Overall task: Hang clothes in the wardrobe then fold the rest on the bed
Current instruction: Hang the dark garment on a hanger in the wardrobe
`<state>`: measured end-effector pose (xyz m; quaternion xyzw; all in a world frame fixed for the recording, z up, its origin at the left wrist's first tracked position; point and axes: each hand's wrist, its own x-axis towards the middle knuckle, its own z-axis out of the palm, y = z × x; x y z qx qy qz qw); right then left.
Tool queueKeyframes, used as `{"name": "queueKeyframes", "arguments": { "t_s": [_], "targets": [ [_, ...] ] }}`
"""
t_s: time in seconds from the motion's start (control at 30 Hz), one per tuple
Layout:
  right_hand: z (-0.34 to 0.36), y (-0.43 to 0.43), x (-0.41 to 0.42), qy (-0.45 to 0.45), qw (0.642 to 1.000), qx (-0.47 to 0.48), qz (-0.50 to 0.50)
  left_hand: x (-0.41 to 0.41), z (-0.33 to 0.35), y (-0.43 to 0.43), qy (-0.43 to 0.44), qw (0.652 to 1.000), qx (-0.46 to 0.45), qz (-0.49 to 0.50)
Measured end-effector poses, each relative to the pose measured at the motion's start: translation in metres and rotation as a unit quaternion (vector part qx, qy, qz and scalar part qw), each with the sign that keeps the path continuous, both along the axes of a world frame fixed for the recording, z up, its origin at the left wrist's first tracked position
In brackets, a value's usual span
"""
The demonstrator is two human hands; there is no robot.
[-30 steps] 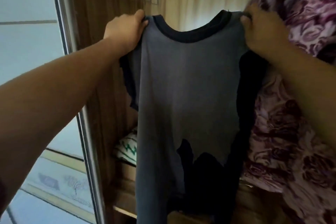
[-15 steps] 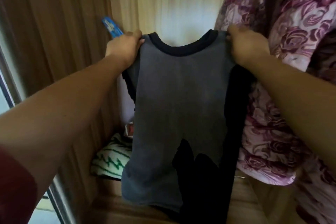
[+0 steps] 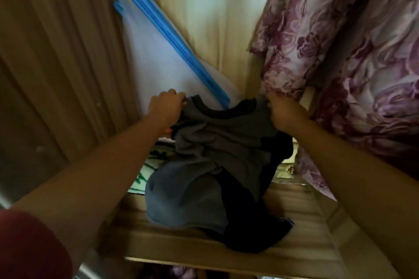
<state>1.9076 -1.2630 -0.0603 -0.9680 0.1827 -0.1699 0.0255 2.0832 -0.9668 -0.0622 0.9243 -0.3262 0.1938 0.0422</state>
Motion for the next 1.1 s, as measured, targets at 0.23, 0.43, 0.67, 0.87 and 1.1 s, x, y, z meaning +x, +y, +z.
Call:
{"name": "queueKeyframes", "arguments": {
  "t_s": [0.23, 0.43, 0.67, 0.87, 1.1],
  "targets": [
    [-0.068, 0.002, 0.007, 0.066, 0.990, 0.099, 0.069, 0.001, -0.037, 0.002, 0.105, 0.993, 0.058, -0.007],
    [-0.025, 0.020, 0.019, 0.010, 0.974, 0.205, 0.096, -0.012, -0.002, 0.015, 0.149, 0.988, -0.002, -0.031],
    [0.118, 0.051, 0.006, -0.039, 0.982, 0.141, 0.119, -0.032, 0.112, 0.014, 0.136, 0.984, -0.098, -0.066],
    [0.239, 0.070, -0.024, -0.073, 0.984, 0.077, 0.143, -0.066, 0.236, 0.020, 0.082, 0.994, -0.049, -0.047],
    [0.341, 0.099, -0.056, -0.153, 0.974, 0.006, 0.166, -0.124, 0.355, 0.048, 0.038, 0.998, -0.045, -0.022]
  ]
}}
